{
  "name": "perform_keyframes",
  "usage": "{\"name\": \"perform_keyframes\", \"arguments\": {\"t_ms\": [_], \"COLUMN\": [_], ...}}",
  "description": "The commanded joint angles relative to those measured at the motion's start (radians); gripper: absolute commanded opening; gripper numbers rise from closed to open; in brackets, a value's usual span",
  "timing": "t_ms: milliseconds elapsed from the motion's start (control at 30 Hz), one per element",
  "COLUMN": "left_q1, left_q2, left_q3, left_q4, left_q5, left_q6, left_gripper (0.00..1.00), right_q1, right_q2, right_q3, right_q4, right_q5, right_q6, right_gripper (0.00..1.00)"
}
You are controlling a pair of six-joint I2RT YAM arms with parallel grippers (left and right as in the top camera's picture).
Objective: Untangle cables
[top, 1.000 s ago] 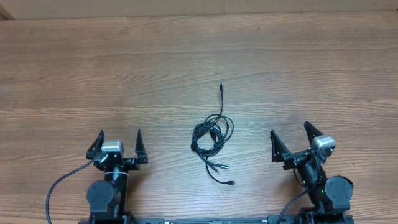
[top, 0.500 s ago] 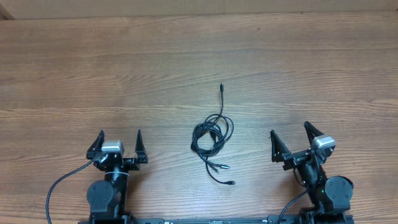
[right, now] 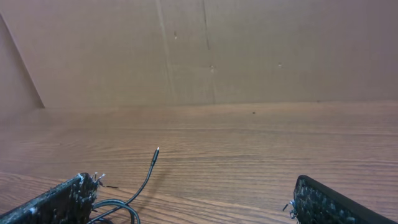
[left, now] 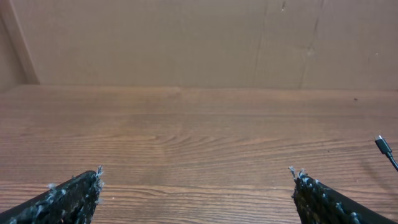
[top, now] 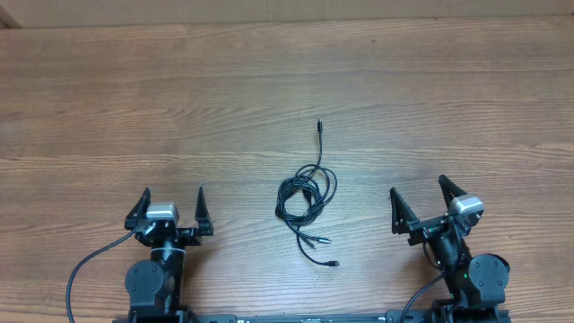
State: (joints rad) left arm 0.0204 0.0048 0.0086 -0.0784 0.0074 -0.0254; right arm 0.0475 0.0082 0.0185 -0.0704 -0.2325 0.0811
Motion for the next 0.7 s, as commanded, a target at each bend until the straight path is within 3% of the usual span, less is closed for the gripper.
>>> {"name": "perform_keyframes", "arguments": {"t_ms": [0,667], "left_q1": [0.005,0.005], "left_q2": [0.0,0.0], "left_q3": [-0.004,-0.004], "left_q4": [0.0,0.0], "left_q5": [0.011,0.011], "left_q6": [0.015,0.015], "left_gripper": [1.0,1.0], "right_q1": [0.003,0.003], "right_q2": [-0.005,-0.005], "right_q3": [-0.01,-0.01], "right_q4": [0.005,0.005], "right_q5": [-0.004,-0.004], "right_q6": [-0.004,-0.004], "right_gripper": [1.0,1.0]}}
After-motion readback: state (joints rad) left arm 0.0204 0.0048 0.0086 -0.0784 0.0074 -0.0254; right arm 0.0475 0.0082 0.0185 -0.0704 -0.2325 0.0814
